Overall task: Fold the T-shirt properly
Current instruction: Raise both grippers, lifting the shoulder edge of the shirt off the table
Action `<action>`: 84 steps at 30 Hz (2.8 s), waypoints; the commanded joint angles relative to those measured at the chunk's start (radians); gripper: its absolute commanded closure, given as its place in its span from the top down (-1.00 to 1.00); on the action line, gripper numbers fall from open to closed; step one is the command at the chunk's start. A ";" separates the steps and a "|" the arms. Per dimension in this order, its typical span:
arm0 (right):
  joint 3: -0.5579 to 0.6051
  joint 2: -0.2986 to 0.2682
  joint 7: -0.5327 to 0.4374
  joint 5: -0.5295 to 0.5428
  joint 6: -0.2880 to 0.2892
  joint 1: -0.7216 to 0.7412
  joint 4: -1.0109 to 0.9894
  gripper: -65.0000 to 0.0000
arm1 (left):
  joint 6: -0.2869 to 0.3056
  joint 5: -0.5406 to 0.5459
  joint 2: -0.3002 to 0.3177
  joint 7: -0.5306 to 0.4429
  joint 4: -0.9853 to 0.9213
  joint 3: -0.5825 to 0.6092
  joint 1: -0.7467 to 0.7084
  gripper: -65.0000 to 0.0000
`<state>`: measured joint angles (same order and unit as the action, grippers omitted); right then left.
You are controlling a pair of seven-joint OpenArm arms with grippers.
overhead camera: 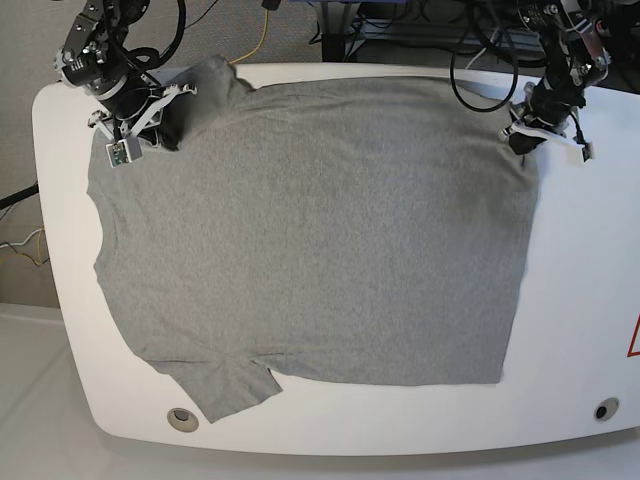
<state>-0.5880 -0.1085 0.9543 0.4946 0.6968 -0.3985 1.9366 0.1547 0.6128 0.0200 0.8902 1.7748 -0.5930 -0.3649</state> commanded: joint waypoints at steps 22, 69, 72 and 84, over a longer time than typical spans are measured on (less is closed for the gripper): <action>-0.013 -0.047 0.061 0.011 0.001 0.140 0.014 -1.00 | -0.048 0.009 0.004 0.016 0.017 -0.006 0.103 -0.98; 0.059 -0.093 0.079 0.011 -0.004 0.329 -0.081 -1.00 | -0.073 -0.060 0.038 0.011 -0.072 -0.094 0.303 -0.98; 0.066 -0.093 0.079 0.011 -0.004 0.338 -0.081 -1.00 | -0.073 -0.060 0.047 0.011 -0.125 -0.094 0.329 -0.98; 0.129 -0.099 0.079 0.003 -0.006 0.373 -0.081 -1.00 | -0.071 -0.118 0.071 -0.004 -0.218 -0.092 0.412 -0.98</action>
<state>-0.4603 -0.1925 1.0557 0.4976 0.6956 -0.0479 1.8412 0.0765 0.4980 0.0753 0.9123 1.5402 -0.6865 0.0204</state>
